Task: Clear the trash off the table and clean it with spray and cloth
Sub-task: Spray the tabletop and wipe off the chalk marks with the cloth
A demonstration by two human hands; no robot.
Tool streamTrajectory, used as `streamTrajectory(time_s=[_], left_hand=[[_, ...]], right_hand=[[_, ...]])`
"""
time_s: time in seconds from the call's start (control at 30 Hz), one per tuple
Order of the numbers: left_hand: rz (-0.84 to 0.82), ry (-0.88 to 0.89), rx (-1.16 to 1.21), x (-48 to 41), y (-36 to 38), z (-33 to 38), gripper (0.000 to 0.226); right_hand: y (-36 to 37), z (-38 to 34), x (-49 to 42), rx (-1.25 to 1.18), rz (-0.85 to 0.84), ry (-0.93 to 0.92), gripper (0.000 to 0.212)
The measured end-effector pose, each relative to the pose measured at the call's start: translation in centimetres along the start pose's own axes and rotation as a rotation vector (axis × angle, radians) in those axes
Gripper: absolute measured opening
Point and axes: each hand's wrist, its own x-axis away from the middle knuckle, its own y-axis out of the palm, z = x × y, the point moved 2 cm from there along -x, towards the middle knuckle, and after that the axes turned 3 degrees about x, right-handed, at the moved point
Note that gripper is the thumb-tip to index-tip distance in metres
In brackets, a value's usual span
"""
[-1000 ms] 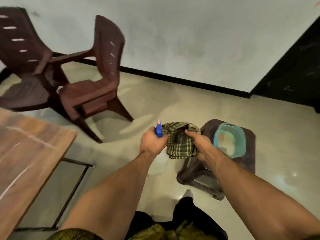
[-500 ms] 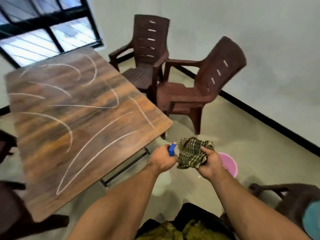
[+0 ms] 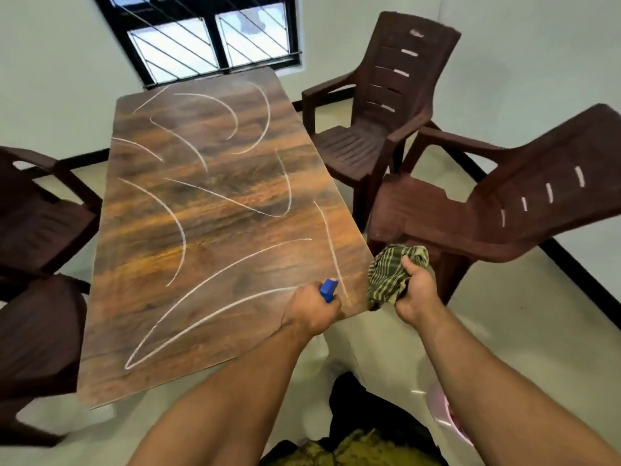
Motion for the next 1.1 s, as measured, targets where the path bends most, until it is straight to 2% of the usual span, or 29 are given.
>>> streamTrajectory(time_s=[0.1, 0.2, 0.3, 0.37, 0.5, 0.6, 0.77, 0.9, 0.97, 1.03, 1.1], left_hand=[[0.026, -0.072, 0.021, -3.1, -0.3, 1.4, 0.029], [0.046, -0.133, 0.03, -5.7, -0.7, 2.7, 0.03], [0.047, -0.166, 0.076, -8.1, -1.1, 3.4, 0.019], [0.053, -0.197, 0.142, -9.4, -1.4, 3.5, 0.021], [0.102, -0.225, 0.203, -12.9, -2.5, 4.4, 0.02], [0.122, -0.219, 0.242, -15.8, -3.7, 5.0, 0.021], [0.188, -0.242, 0.343, -19.1, -5.7, 5.0, 0.02], [0.23, -0.265, 0.391, -19.9, -6.8, 3.8, 0.018], [0.235, -0.28, 0.412, -19.6, -7.3, 2.8, 0.021], [0.226, -0.273, 0.424, -19.3, -7.8, 2.2, 0.024], [0.239, -0.271, 0.405, -19.0, -7.9, 1.8, 0.028]], right_hand=[[1.9, -3.1, -3.1, 0.078, -0.006, 0.024, 0.032], [3.9, -5.1, -6.2, 0.189, -0.004, 0.0, 0.021], [5.8, -6.0, -10.0, 0.392, -0.006, -0.098, 0.015], [7.3, -6.1, -11.9, 0.553, -0.009, -0.198, 0.02], [12.0, -6.6, -14.8, 0.887, -0.131, -0.295, 0.013], [15.9, -6.8, -17.8, 1.121, -0.224, -0.364, 0.046], [22.1, -7.0, -22.5, 1.562, -0.321, -0.562, 0.049], [24.0, -4.2, -25.8, 2.176, -0.431, -0.531, 0.066], [23.3, -2.1, -24.7, 2.395, -0.488, -0.59, 0.071], [21.1, -0.5, -22.8, 2.447, -0.619, -0.731, 0.071], [17.6, 0.6, -20.3, 2.43, -0.832, -0.837, 0.072]])
